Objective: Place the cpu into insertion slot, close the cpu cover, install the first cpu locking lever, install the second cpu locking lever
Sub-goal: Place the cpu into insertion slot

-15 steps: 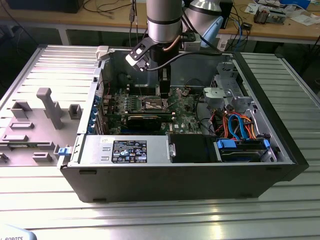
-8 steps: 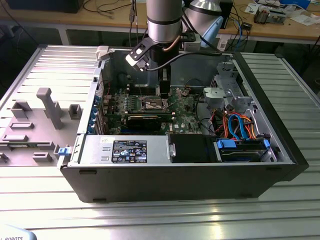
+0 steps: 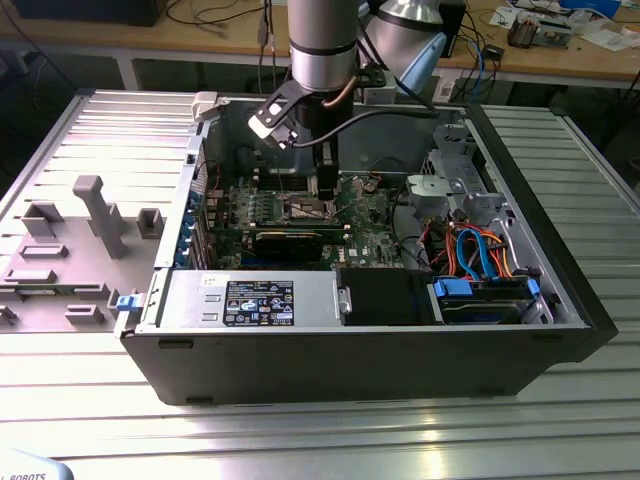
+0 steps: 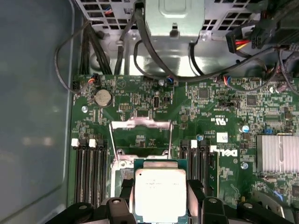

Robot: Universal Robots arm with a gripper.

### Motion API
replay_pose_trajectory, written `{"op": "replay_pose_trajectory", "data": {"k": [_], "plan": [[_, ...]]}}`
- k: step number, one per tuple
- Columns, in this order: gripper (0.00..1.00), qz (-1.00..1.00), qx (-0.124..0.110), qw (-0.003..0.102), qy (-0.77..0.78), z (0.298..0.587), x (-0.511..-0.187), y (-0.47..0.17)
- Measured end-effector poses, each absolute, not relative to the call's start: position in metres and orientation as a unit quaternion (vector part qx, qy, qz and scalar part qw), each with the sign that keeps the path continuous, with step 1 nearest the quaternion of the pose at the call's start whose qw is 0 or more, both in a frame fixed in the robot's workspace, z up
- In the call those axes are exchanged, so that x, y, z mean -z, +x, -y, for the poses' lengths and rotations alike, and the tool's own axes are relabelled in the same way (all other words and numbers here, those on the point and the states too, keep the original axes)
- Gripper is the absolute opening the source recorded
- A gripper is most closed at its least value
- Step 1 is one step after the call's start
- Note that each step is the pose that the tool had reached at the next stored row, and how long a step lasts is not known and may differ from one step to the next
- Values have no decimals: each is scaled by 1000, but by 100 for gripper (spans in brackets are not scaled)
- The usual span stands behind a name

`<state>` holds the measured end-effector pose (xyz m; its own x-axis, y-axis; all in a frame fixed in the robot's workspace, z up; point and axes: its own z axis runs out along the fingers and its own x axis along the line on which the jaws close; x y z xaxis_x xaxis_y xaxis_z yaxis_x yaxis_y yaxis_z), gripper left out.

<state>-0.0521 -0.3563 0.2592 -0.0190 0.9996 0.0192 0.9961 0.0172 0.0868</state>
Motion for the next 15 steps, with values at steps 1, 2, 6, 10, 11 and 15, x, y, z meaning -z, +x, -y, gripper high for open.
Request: {"op": "replay_pose_trajectory", "data": {"k": [1,2,6,10,11,15], "plan": [[54,-713,-38,23,700,356,-259,-54],[54,-713,-38,23,700,356,-258,-55],[54,-713,-37,23,700,356,-256,-59],[54,-713,-37,23,700,356,-256,-62],[54,-713,-37,23,700,356,-255,-62],[54,-713,-37,23,700,356,-255,-62]]}}
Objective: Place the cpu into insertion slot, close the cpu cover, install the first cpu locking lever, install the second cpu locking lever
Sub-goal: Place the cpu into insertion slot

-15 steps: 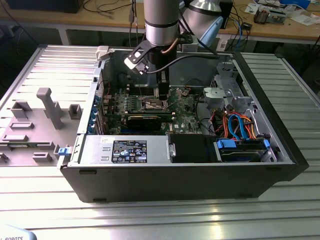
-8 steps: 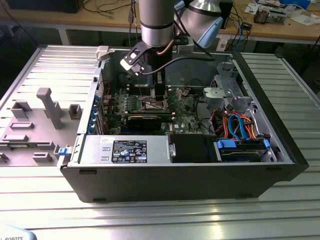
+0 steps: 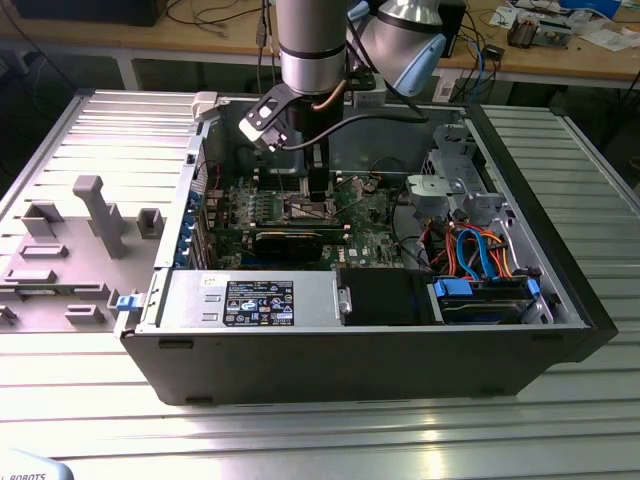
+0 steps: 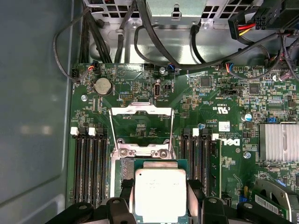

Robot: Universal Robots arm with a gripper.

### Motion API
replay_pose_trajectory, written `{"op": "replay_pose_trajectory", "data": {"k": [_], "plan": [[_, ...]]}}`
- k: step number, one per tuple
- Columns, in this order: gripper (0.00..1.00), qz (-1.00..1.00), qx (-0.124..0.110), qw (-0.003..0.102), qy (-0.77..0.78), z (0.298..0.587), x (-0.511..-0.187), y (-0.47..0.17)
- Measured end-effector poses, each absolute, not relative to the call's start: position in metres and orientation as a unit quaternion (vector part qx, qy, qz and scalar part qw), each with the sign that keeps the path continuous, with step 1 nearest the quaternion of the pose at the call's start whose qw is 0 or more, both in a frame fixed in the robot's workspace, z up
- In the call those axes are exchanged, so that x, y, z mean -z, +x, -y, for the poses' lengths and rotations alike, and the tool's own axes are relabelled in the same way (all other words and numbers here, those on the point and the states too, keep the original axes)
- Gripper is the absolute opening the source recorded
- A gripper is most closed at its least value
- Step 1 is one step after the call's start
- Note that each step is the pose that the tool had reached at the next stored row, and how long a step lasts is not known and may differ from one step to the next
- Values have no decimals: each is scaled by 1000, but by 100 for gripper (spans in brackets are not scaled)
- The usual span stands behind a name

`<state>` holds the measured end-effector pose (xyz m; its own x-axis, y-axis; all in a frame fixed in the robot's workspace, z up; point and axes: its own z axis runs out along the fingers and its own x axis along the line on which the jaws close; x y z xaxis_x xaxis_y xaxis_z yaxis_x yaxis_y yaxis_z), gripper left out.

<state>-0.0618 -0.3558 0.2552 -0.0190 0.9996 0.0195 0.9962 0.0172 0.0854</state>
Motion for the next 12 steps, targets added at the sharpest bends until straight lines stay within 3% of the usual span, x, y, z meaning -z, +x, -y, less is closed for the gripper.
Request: {"op": "replay_pose_trajectory", "data": {"k": [12], "plan": [[54,-713,-39,21,700,356,-250,-63]]}}
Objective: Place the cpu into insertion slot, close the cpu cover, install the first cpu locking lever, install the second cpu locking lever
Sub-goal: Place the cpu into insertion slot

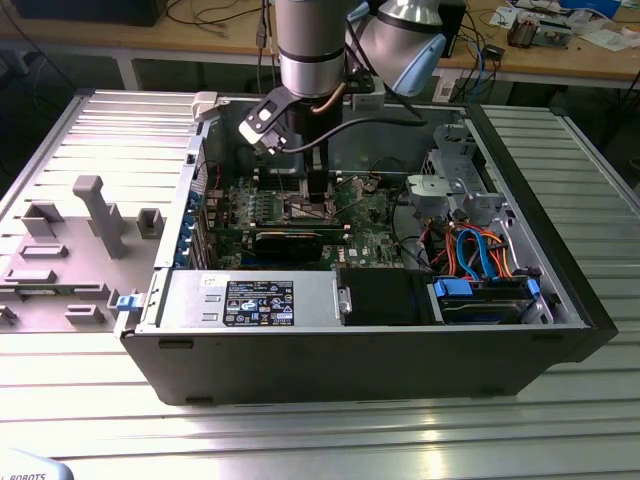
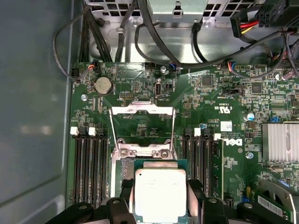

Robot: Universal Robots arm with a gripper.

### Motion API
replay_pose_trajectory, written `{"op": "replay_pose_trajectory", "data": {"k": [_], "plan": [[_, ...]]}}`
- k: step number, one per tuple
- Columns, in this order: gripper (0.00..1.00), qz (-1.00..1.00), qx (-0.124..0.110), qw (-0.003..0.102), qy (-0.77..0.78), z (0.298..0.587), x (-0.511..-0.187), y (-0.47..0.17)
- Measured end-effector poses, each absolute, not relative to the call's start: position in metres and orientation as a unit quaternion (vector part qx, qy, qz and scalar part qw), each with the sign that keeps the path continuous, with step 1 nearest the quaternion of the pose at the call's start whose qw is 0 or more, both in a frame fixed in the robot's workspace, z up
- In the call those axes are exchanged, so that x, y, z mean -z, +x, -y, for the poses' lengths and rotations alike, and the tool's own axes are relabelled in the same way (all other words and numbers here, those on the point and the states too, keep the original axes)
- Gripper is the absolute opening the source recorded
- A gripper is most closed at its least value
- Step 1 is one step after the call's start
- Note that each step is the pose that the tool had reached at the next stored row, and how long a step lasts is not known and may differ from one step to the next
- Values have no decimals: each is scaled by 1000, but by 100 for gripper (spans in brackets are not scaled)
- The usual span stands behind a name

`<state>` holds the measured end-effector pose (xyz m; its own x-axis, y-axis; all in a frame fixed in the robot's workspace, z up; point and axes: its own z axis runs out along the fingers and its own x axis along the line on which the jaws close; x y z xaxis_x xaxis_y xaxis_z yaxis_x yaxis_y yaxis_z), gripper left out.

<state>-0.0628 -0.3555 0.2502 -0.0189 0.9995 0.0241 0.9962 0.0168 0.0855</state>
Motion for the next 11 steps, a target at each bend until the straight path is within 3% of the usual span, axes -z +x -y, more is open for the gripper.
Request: {"op": "replay_pose_trajectory", "data": {"k": [11], "plan": [[54,-713,-42,18,700,353,-235,-67]]}}
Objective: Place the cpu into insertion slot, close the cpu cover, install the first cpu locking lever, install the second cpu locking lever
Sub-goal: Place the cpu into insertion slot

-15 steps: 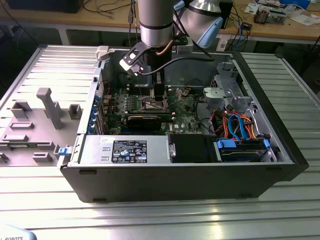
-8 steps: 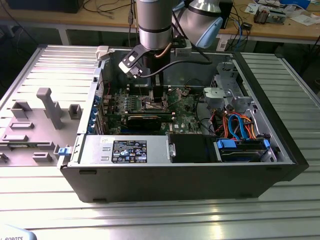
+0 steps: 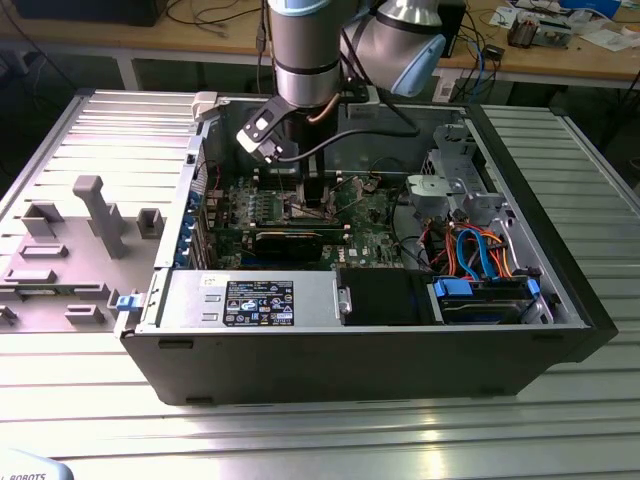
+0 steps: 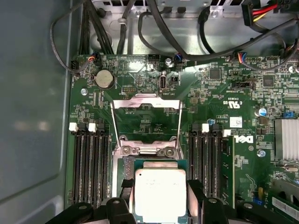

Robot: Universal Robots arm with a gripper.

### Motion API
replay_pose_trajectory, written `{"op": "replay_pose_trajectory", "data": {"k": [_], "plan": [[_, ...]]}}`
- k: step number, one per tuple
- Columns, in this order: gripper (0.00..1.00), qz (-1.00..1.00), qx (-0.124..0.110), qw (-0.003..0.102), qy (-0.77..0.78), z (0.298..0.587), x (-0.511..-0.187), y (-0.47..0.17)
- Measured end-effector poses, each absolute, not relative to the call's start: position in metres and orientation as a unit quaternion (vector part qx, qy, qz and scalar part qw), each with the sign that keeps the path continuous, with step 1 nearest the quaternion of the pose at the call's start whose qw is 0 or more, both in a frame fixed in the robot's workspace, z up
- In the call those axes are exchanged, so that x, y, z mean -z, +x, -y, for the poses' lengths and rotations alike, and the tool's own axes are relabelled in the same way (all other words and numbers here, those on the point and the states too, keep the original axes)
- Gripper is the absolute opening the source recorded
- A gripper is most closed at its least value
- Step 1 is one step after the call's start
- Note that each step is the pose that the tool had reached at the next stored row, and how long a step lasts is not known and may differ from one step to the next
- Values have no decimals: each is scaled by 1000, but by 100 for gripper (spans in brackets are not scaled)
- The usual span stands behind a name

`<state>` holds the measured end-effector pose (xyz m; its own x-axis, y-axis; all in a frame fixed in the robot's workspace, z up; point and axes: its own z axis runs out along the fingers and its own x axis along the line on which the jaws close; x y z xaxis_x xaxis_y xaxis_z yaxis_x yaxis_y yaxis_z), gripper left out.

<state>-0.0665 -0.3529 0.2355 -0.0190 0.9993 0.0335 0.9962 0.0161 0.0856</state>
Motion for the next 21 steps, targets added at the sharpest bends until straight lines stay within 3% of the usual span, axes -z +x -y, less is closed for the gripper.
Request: {"op": "replay_pose_trajectory", "data": {"k": [21], "plan": [[54,-711,-37,13,702,343,-216,-69]]}}
